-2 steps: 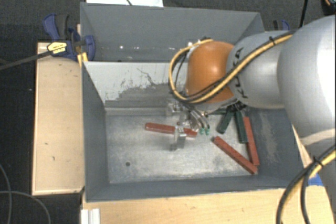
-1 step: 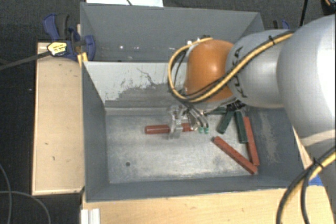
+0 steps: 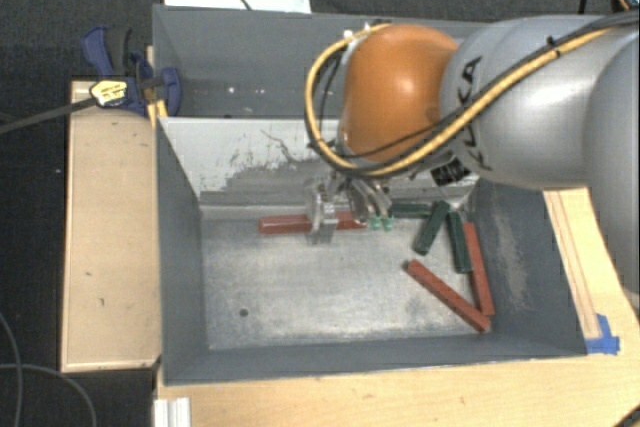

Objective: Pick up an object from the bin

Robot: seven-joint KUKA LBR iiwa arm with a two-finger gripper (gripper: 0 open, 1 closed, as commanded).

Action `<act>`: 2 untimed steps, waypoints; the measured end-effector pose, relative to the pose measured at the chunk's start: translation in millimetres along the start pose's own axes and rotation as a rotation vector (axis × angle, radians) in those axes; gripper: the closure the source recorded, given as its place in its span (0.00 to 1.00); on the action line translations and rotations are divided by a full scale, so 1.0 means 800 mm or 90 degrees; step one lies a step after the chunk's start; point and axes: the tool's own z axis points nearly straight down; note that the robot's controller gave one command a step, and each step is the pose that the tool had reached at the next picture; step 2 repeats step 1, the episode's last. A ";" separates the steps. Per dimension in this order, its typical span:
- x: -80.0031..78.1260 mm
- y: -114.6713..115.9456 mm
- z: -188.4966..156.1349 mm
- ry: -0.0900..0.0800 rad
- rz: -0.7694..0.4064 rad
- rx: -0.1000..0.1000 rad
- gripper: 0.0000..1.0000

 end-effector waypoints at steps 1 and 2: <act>0.006 -0.008 -0.097 -0.001 0.010 0.001 1.00; 0.006 -0.008 -0.097 -0.001 0.010 0.001 1.00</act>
Offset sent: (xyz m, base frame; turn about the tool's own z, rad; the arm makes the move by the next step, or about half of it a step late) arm -0.0074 -0.0077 0.0719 0.0183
